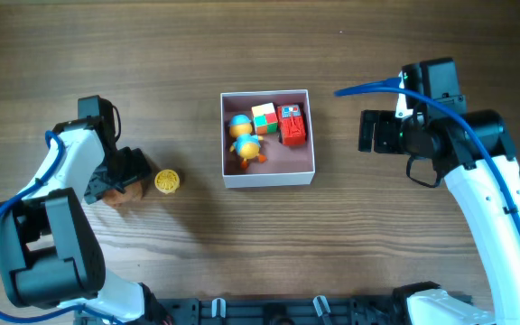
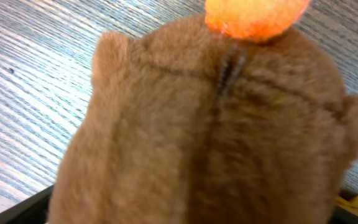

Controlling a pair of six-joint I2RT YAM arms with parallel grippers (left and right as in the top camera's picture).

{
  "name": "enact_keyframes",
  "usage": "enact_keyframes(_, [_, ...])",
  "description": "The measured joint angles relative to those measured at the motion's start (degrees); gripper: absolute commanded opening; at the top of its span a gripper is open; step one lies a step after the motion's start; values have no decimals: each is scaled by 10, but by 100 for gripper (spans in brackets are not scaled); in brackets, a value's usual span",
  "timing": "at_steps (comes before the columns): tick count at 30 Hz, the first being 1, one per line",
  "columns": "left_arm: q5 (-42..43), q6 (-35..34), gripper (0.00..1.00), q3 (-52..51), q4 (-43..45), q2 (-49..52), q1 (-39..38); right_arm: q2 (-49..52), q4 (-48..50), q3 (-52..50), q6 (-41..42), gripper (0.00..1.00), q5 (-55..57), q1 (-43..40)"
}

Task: Pack container
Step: 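Grasp the brown plush bear with the left gripper, then carry the plush bear into the box and release it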

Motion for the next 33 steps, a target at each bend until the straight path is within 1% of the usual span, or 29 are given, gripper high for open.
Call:
enact_keyframes(2, [2, 0, 75, 0, 0, 0, 0, 0, 0, 0, 0, 100, 0, 0])
enact_keyframes(5, [5, 1, 46, 0, 2, 0, 0, 0, 0, 0, 0, 100, 0, 0])
enact_keyframes(7, [7, 4, 34, 0, 2, 0, 0, 0, 0, 0, 0, 100, 0, 0])
enact_keyframes(8, [7, 0, 24, 0, 2, 0, 0, 0, 0, 0, 0, 100, 0, 0])
enact_keyframes(9, [7, 3, 8, 0, 2, 0, 0, 0, 0, 0, 0, 100, 0, 0])
enact_keyframes(10, [6, 4, 4, 0, 1, 0, 0, 0, 0, 0, 0, 100, 0, 0])
enact_keyframes(13, [8, 1, 4, 1, -3, 0, 1, 0, 0, 0, 0, 100, 0, 0])
enact_keyframes(15, [27, 2, 4, 10, -16, 0, 2, 0, 0, 0, 0, 100, 0, 0])
enact_keyframes(18, [52, 2, 4, 39, -55, -11, -8, 0, 0, 0, 13, 100, 2, -10])
enact_keyframes(22, [65, 24, 4, 93, -54, -117, -72, 0, -1, 0, 31, 100, 0, -67])
enact_keyframes(23, [64, 36, 4, 96, -41, -145, -95, 0, -2, 0, 33, 100, -1, -78])
enact_keyframes(25, [69, 73, 4, 104, -21, -206, -165, 0, -2, 0, 34, 100, -5, -96])
enact_keyframes(28, [78, 152, 4, 109, 4, -263, -285, 0, -2, 0, 47, 100, -12, -110])
enact_keyframes(30, [81, 229, 4, 110, 18, -262, -375, 0, -5, 0, 59, 100, -16, -124])
enact_keyframes(33, [84, 302, 4, 110, 37, -224, -454, -1, -12, 0, 63, 100, -16, -130])
